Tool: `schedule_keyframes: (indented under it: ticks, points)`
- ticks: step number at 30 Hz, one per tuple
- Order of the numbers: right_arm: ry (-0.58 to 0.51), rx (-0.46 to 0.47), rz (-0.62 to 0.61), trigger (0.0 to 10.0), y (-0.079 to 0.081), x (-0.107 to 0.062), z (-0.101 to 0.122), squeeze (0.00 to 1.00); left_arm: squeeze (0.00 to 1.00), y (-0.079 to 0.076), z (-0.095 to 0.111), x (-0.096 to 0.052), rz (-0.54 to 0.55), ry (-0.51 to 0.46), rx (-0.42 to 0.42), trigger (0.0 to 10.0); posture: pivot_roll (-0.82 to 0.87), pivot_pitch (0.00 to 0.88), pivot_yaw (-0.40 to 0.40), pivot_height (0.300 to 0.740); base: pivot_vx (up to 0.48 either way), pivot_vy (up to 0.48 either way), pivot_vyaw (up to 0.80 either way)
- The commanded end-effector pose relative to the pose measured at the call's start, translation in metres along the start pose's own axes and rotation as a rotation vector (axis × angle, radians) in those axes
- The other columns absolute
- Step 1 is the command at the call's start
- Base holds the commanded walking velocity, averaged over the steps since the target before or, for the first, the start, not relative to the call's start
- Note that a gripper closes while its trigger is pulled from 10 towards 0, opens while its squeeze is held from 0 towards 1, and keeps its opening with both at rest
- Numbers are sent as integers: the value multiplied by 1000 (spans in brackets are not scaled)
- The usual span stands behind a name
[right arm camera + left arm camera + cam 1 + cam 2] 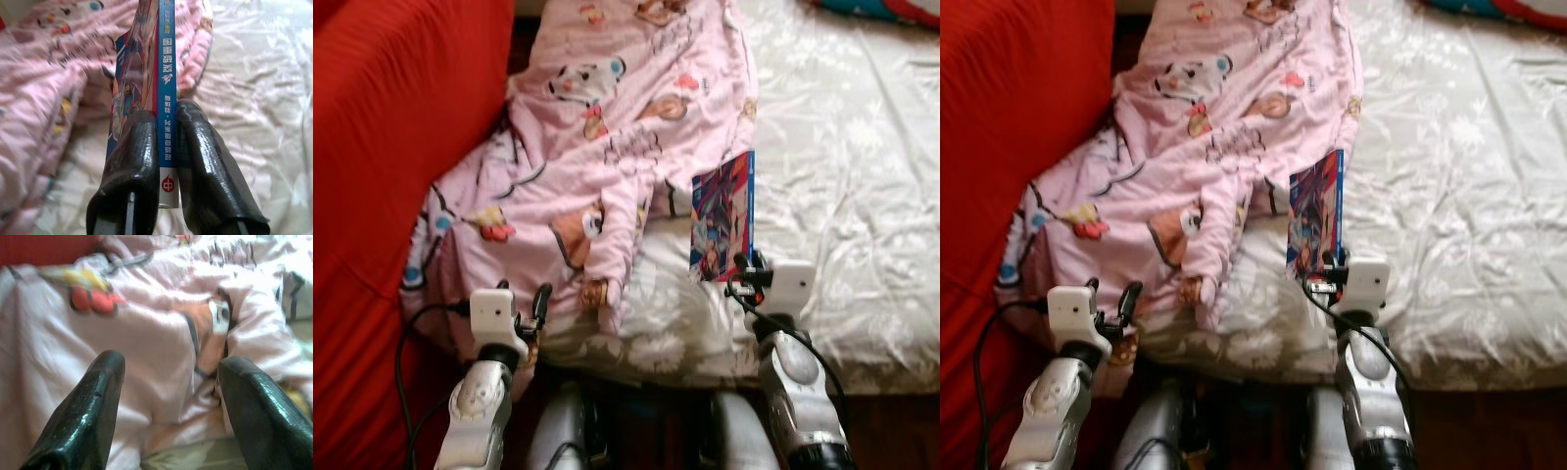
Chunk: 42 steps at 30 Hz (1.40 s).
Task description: Clean up the room
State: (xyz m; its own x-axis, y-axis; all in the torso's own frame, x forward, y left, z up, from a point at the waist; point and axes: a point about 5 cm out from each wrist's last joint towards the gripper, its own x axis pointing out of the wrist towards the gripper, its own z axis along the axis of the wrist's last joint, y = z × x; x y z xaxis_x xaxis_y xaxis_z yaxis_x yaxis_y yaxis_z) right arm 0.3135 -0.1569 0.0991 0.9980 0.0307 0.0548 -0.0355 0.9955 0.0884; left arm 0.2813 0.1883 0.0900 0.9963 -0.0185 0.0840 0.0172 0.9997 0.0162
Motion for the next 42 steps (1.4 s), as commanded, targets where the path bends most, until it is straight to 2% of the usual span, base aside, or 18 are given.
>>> schedule_keyframes:
  ticks: [1, 10, 16, 22, 29, 40, 42]
  points:
    - [-31, -1, 8, 10000, 3, -2, 5, 0, 0, 7, -11, -8, 23, 44, 9, 10000, 28, 290, 15, 740, 0, 0, 0]
    - [-27, -32, 10, 10000, 2, -1, 4, 0, 0, 8, -19, -8, 44, 66, -11, 10000, 21, 252, -3, 740, 0, 0, 0]
    - [-32, -42, -15, 10000, -4, 0, 4, 0, 0, 3, -21, -5, 48, 61, -27, 10000, 22, 197, -21, 740, 0, 0, 0]
    - [-36, -70, -3, 10000, -3, 3, 4, 0, 0, 2, -22, 3, 52, 51, -11, 10000, 25, 126, -30, 740, 0, 0, 0]
    - [-54, -69, -18, 10000, -5, 9, 8, 0, 0, 7, -21, 7, 65, 39, -14, 10000, 38, 61, -32, 740, 0, 0, 0]
    - [-27, -55, -39, 10000, -5, -5, -7, 0, 0, 12, -28, -3, 74, 45, -5, 10000, 47, 0, -34, 740, 0, 0, 0]
    - [-34, -58, -61, 10000, -9, -12, -9, 0, 0, 17, -30, -10, 78, 48, 8, 10000, 45, 0, -40, 740, 0, 0, 0]
